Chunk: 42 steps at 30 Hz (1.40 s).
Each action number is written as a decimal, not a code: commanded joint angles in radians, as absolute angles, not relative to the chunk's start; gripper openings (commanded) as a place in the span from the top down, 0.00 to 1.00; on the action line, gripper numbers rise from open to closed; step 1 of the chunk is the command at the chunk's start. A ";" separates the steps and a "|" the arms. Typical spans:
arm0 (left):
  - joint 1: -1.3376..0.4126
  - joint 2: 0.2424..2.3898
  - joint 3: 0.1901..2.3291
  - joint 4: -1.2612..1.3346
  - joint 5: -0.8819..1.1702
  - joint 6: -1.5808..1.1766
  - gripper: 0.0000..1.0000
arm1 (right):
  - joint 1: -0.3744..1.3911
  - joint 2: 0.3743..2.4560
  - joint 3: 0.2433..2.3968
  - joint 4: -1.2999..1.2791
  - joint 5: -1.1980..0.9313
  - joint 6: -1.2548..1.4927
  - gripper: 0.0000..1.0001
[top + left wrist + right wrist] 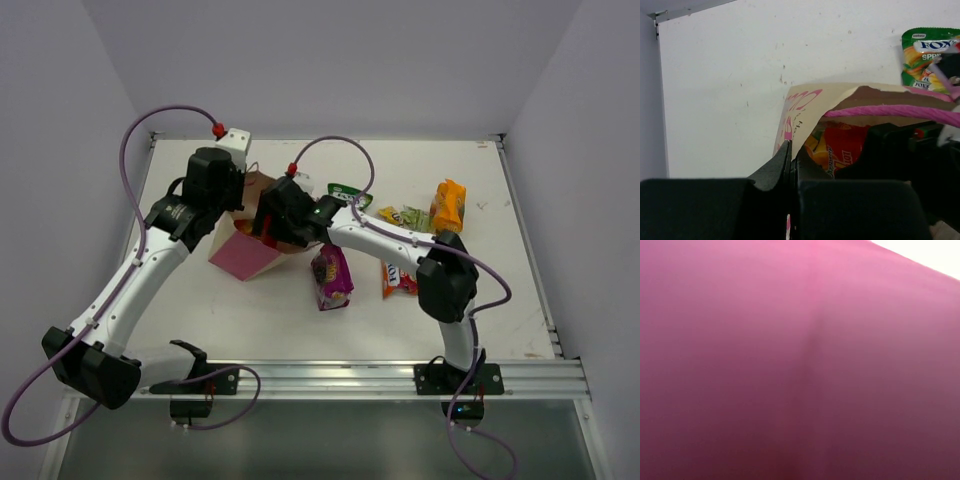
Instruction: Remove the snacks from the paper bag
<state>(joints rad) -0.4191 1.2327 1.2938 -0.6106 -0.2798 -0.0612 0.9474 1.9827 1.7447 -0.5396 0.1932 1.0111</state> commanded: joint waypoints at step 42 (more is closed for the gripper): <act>-0.380 1.278 1.285 -0.644 -0.408 -0.204 1.00 | 0.689 1.347 1.924 -0.435 0.144 0.362 1.00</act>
<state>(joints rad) -0.3973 1.2648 1.2621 -0.6388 -0.3977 -0.1463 0.7994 1.4853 1.8587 -0.4641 0.1257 0.3744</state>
